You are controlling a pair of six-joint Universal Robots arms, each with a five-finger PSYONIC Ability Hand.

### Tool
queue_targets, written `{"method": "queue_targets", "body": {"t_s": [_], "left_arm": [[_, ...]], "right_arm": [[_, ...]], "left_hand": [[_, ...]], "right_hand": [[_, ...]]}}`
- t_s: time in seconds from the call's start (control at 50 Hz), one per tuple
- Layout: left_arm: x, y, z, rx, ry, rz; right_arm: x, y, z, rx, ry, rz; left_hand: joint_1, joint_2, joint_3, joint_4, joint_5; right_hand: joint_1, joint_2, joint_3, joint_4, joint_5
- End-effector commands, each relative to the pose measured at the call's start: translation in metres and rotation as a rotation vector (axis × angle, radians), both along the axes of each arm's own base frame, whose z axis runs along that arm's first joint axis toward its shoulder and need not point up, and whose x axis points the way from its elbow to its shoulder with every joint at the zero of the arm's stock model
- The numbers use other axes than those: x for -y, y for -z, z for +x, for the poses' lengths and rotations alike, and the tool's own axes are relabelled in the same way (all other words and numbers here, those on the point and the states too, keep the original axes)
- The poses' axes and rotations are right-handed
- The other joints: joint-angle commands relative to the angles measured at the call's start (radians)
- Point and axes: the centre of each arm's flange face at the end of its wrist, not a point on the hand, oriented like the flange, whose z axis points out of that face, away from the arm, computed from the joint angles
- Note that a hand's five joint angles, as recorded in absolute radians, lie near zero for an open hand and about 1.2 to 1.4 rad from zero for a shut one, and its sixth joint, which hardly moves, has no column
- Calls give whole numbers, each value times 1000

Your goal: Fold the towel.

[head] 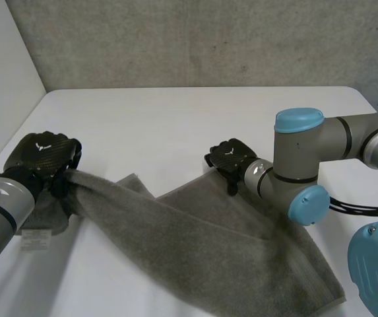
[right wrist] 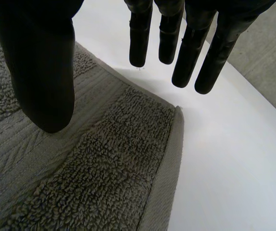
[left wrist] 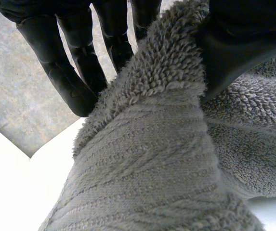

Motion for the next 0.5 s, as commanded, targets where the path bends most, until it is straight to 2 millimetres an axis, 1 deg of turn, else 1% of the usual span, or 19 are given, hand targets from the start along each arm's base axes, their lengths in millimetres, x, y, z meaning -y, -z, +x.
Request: {"method": "queue_targets", "body": {"t_s": [0.02, 0.16, 0.2, 0.22, 0.26, 0.28, 0.32, 0.34, 0.36, 0.38, 0.4, 0.44, 0.48, 0.5], "left_arm": [[0, 0, 0, 0, 1, 0], [0, 0, 0, 0, 1, 0], [1, 0, 0, -1, -1, -3], [1, 0, 0, -1, -1, -3], [1, 0, 0, -1, -1, -3], [1, 0, 0, -1, -1, -3], [1, 0, 0, -1, -1, -3], [1, 0, 0, -1, -1, -3], [1, 0, 0, -1, -1, -3], [1, 0, 0, -1, -1, -3], [1, 0, 1, -1, -2, -1], [1, 0, 1, -1, -2, -1], [1, 0, 1, -1, -4, -1], [1, 0, 1, -1, -4, -1]], "right_arm": [[0, 6, 0, -10, -4, 8], [0, 7, 0, -23, -17, -4], [-1, 7, 0, -22, -21, -3], [-1, 7, 0, -22, -21, -3], [-1, 7, 1, -19, -30, -2], [-1, 7, 1, -19, -30, -2], [-2, 5, 2, -12, -43, -2], [-2, 5, 2, -12, -43, -2], [-3, 2, 3, -4, -53, -4], [-3, 2, 3, -4, -53, -4], [-3, 0, 3, 1, -59, -7], [-3, -1, 3, 1, -59, -9], [-3, -8, 3, 9, -55, -23], [-3, -8, 3, 9, -55, -23]], "left_hand": [[-28, -96, -149, -119, -243], [-28, -96, -149, -119, -243], [-28, -96, -149, -119, -243], [-28, -96, -149, -119, -243], [-28, -96, -149, -119, -243], [-28, -96, -149, -119, -243], [-28, -96, -149, -119, -243], [-28, -96, -149, -119, -243], [-28, -96, -149, -119, -243], [-28, -96, -149, -119, -243], [-28, -96, -149, -119, -243], [-28, -96, -149, -119, -243], [-28, -96, -149, -119, -243], [-28, -96, -149, -119, -243]], "right_hand": [[23, 26, 21, 20, 6], [41, 44, 39, 37, 24], [114, 117, 112, 110, 97], [114, 117, 112, 111, 97], [295, 298, 293, 292, 278], [296, 299, 294, 293, 279], [685, 688, 683, 681, 668], [687, 690, 685, 683, 670], [823, 826, 821, 820, 806], [825, 828, 823, 821, 808], [925, 928, 923, 922, 908], [926, 929, 924, 923, 909], [926, 929, 924, 923, 909], [926, 929, 924, 923, 909]]}}
